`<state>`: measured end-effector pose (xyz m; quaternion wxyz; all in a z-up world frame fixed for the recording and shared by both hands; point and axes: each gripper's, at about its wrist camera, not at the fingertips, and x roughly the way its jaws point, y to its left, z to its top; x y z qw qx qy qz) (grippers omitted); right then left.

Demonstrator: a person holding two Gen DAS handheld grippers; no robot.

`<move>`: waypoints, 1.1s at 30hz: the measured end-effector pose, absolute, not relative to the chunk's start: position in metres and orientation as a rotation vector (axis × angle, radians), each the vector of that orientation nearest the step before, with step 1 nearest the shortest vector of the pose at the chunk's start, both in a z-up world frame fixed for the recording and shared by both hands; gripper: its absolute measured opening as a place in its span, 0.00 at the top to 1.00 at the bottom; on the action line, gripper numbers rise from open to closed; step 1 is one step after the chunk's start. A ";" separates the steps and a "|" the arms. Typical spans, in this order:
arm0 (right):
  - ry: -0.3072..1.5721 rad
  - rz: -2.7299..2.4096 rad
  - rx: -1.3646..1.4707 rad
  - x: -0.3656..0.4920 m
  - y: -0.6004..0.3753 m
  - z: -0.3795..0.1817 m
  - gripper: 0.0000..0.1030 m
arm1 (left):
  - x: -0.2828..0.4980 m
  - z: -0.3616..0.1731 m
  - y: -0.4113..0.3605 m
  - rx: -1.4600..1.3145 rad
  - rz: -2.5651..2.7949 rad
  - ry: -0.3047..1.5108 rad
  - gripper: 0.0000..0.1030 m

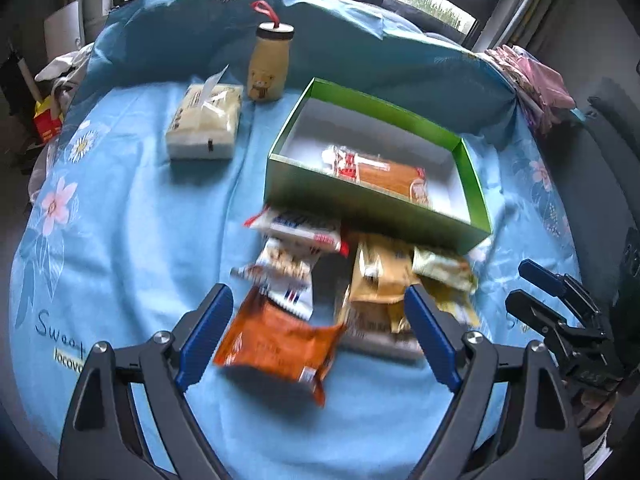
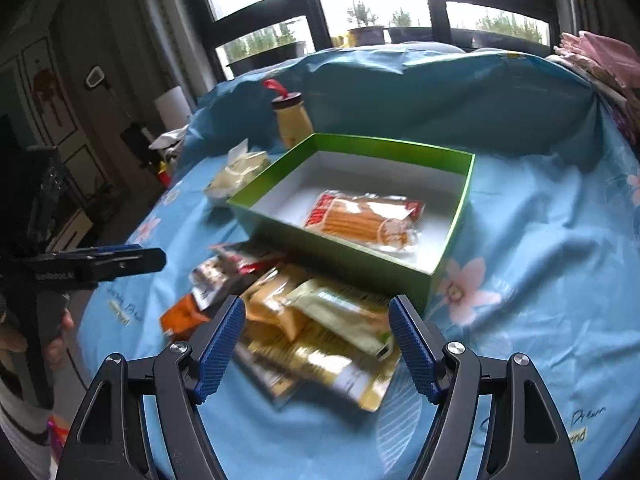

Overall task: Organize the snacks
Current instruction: 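Grasp the orange snack packet with the left gripper and lift it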

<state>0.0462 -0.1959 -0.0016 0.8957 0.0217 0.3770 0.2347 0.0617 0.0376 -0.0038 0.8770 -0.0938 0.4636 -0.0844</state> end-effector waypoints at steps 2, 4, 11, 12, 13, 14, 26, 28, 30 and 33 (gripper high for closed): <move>0.790 0.508 0.033 0.038 -0.188 -0.005 0.27 | 0.055 -0.011 0.040 -0.192 -0.165 0.977 0.15; 0.805 0.530 0.016 0.031 -0.177 -0.011 0.27 | 0.051 -0.017 0.043 -0.208 -0.172 0.988 0.15; 0.836 0.598 -0.026 0.013 -0.146 -0.029 0.27 | 0.039 -0.039 0.059 -0.245 -0.145 1.014 0.15; 0.841 0.606 -0.032 0.012 -0.142 -0.031 0.27 | 0.039 -0.042 0.059 -0.248 -0.143 1.018 0.15; 0.848 0.617 -0.039 0.012 -0.137 -0.033 0.27 | 0.039 -0.045 0.061 -0.256 -0.142 1.024 0.15; 0.856 0.628 -0.045 0.011 -0.131 -0.037 0.27 | 0.038 -0.047 0.063 -0.262 -0.140 1.027 0.15; 0.908 0.701 -0.089 0.015 -0.079 -0.070 0.27 | 0.048 -0.071 0.074 -0.315 -0.193 1.044 0.13; 0.914 0.709 -0.089 0.019 -0.072 -0.074 0.27 | 0.052 -0.075 0.075 -0.323 -0.209 1.048 0.13; 0.920 0.711 -0.089 0.022 -0.064 -0.078 0.27 | 0.057 -0.078 0.075 -0.336 -0.233 1.048 0.13; 0.929 0.720 -0.083 0.025 -0.056 -0.081 0.27 | 0.063 -0.082 0.075 -0.356 -0.270 1.053 0.13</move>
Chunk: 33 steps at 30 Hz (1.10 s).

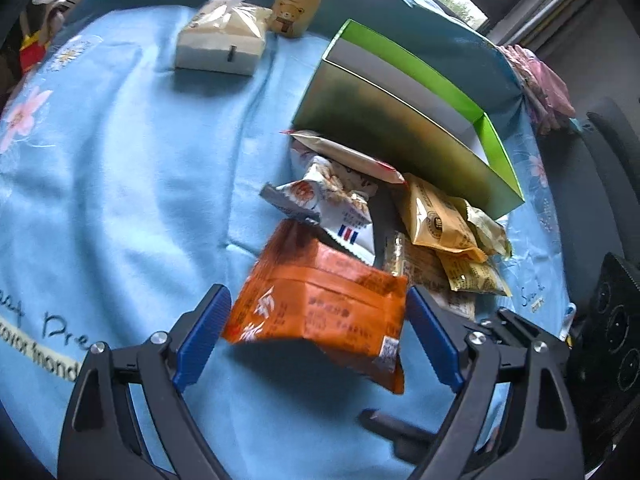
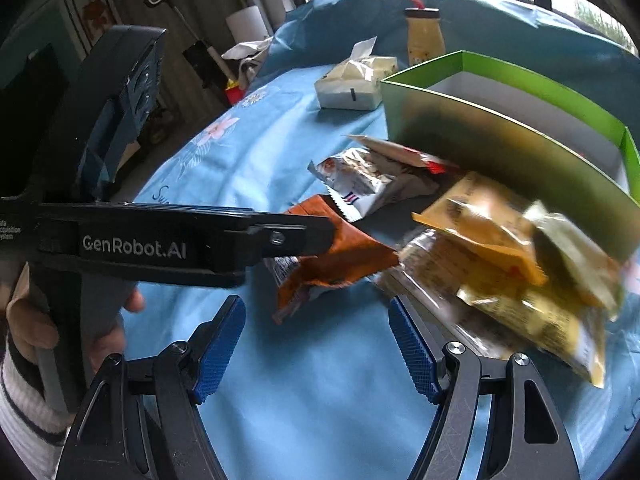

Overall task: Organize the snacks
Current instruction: 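Grasp the orange snack packet with the left gripper and lift it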

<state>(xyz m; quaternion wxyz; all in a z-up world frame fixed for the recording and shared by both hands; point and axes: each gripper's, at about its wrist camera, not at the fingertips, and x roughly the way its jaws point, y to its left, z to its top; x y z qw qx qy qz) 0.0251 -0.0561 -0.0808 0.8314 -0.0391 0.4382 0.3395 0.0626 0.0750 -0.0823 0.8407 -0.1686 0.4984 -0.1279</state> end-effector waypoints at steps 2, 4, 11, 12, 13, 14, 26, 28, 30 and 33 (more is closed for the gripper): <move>0.933 0.716 -0.081 0.028 -0.052 -0.083 0.27 | 0.065 -0.085 0.074 -0.356 -0.278 1.062 0.13; 0.946 0.719 -0.066 0.033 -0.048 -0.086 0.27 | 0.068 -0.085 0.075 -0.363 -0.290 1.061 0.13; 0.961 0.720 -0.046 0.044 -0.041 -0.089 0.28 | 0.070 -0.091 0.080 -0.406 -0.329 1.071 0.13; 0.963 0.720 -0.042 0.046 -0.041 -0.090 0.29 | 0.070 -0.092 0.080 -0.413 -0.332 1.073 0.14; 0.965 0.718 -0.043 0.047 -0.041 -0.090 0.31 | 0.070 -0.093 0.080 -0.418 -0.335 1.073 0.14; 0.962 0.714 -0.045 0.048 -0.040 -0.090 0.33 | 0.071 -0.093 0.081 -0.420 -0.335 1.073 0.14; 0.944 0.741 -0.013 0.052 -0.039 -0.090 0.47 | 0.064 -0.094 0.075 -0.410 -0.341 1.077 0.25; 0.927 0.741 -0.043 0.048 -0.036 -0.088 0.48 | 0.061 -0.093 0.073 -0.391 -0.334 1.072 0.25; 0.921 0.746 -0.037 0.048 -0.036 -0.087 0.48 | 0.059 -0.094 0.075 -0.413 -0.337 1.072 0.25; 0.920 0.756 -0.030 0.048 -0.038 -0.086 0.50 | 0.055 -0.096 0.075 -0.421 -0.335 1.068 0.27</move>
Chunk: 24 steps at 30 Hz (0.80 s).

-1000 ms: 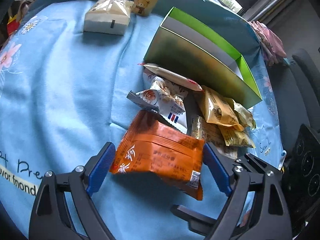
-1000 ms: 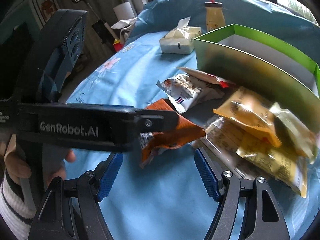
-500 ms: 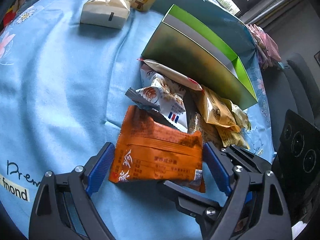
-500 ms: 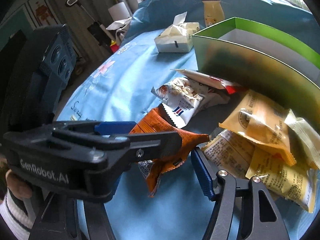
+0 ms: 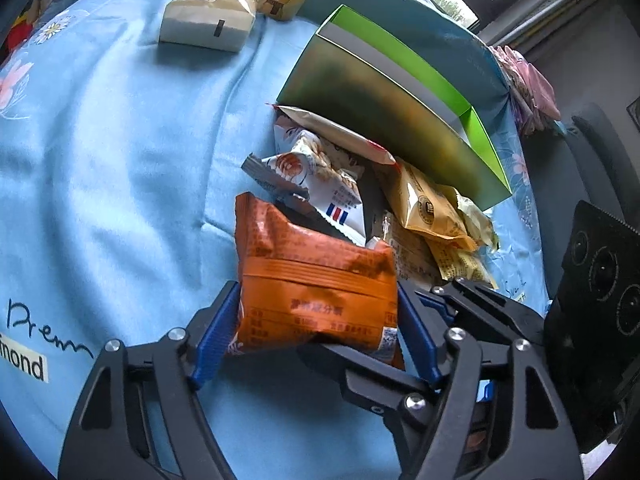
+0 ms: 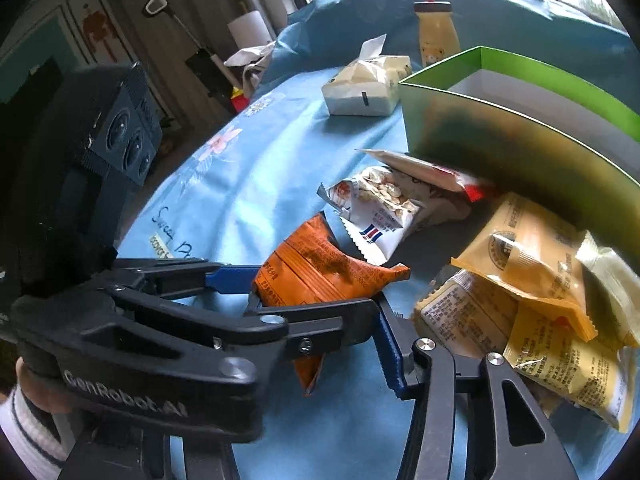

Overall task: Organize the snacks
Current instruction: 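Grasp the orange snack packet with the left gripper and lift it, then carry the orange packet into the green box and release it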

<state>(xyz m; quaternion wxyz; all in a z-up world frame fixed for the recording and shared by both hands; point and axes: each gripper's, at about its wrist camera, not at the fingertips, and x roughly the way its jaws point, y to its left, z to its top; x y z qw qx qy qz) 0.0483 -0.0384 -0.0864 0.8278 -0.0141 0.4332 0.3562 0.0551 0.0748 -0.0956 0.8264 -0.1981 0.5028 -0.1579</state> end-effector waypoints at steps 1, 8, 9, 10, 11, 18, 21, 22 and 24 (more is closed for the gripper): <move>0.917 0.758 -0.031 0.048 -0.039 -0.087 0.50 | 0.054 -0.096 0.074 -0.422 -0.334 1.068 0.27; 0.884 0.766 -0.014 0.040 -0.050 -0.084 0.51 | 0.047 -0.088 0.067 -0.431 -0.338 1.051 0.29; 0.879 0.768 -0.011 0.038 -0.051 -0.082 0.51 | 0.045 -0.086 0.065 -0.426 -0.336 1.045 0.29; 0.875 0.773 -0.004 0.037 -0.053 -0.081 0.51 | 0.042 -0.082 0.063 -0.418 -0.338 1.034 0.29; 0.868 0.776 0.004 0.035 -0.056 -0.079 0.51 | 0.041 -0.080 0.061 -0.415 -0.340 1.029 0.29; 0.829 0.781 0.006 0.022 -0.068 -0.066 0.51 | 0.031 -0.065 0.046 -0.369 -0.346 0.991 0.30; 0.811 0.780 0.011 0.018 -0.074 -0.060 0.51 | 0.030 -0.057 0.038 -0.354 -0.349 0.981 0.30; 0.807 0.779 0.014 0.016 -0.076 -0.058 0.51 | 0.030 -0.055 0.036 -0.347 -0.350 0.979 0.30; 0.796 0.777 0.021 0.014 -0.081 -0.054 0.51 | 0.031 -0.050 0.030 -0.330 -0.352 0.972 0.30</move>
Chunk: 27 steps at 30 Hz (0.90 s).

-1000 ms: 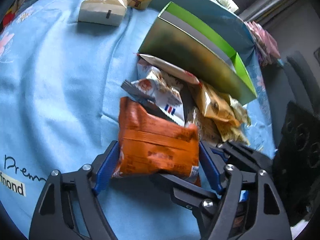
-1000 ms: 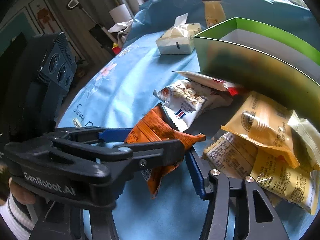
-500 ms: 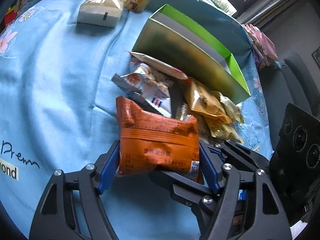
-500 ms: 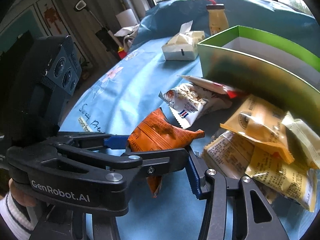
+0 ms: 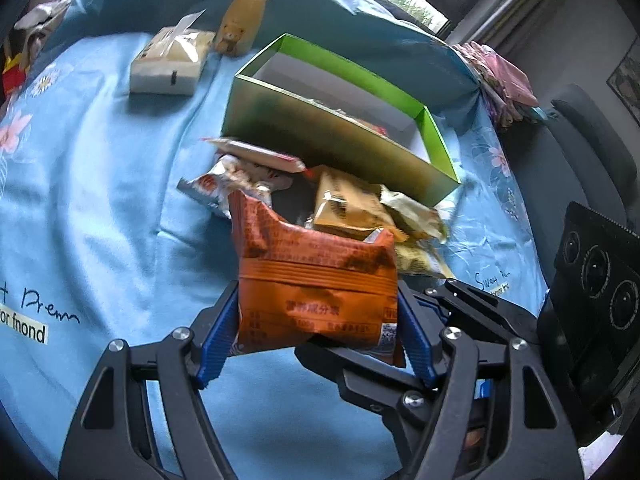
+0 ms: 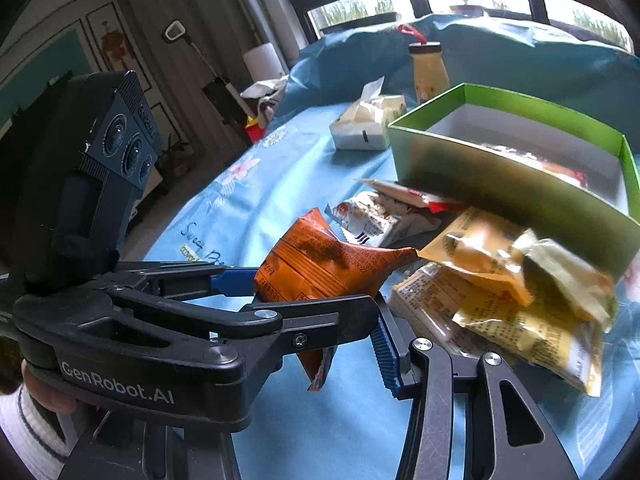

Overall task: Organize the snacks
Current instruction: 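Carry the orange packet into the green box and release it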

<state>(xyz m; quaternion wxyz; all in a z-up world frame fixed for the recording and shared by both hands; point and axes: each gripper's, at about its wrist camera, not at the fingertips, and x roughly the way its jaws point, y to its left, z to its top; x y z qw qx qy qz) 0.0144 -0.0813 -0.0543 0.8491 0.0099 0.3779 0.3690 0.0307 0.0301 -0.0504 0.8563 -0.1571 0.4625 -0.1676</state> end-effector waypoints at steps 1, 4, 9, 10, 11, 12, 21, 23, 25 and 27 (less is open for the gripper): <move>0.790 0.776 0.024 0.014 -0.085 -0.052 0.51 | 0.030 -0.048 0.027 -0.325 -0.354 0.969 0.30; 0.779 0.768 0.036 0.014 -0.095 -0.047 0.51 | 0.034 -0.042 0.018 -0.312 -0.361 0.964 0.30; 0.757 0.747 0.051 0.017 -0.111 -0.038 0.51 | 0.042 -0.033 0.004 -0.294 -0.378 0.956 0.30; 0.755 0.744 0.054 0.018 -0.112 -0.037 0.51 | 0.044 -0.032 0.001 -0.291 -0.381 0.955 0.30; 0.752 0.741 0.058 0.019 -0.115 -0.035 0.51 | 0.047 -0.030 -0.003 -0.283 -0.385 0.952 0.30; 0.747 0.737 0.061 0.021 -0.118 -0.033 0.51 | 0.047 -0.029 -0.004 -0.280 -0.388 0.950 0.30; 0.715 0.709 0.084 0.037 -0.139 -0.023 0.51 | 0.067 -0.017 -0.025 -0.244 -0.418 0.936 0.29; 0.710 0.703 0.089 0.040 -0.143 -0.022 0.51 | 0.072 -0.015 -0.030 -0.237 -0.427 0.933 0.29; 0.702 0.694 0.096 0.044 -0.148 -0.019 0.51 | 0.075 -0.013 -0.034 -0.228 -0.434 0.930 0.29; 0.696 0.688 0.101 0.046 -0.154 -0.017 0.51 | 0.079 -0.011 -0.038 -0.220 -0.441 0.927 0.29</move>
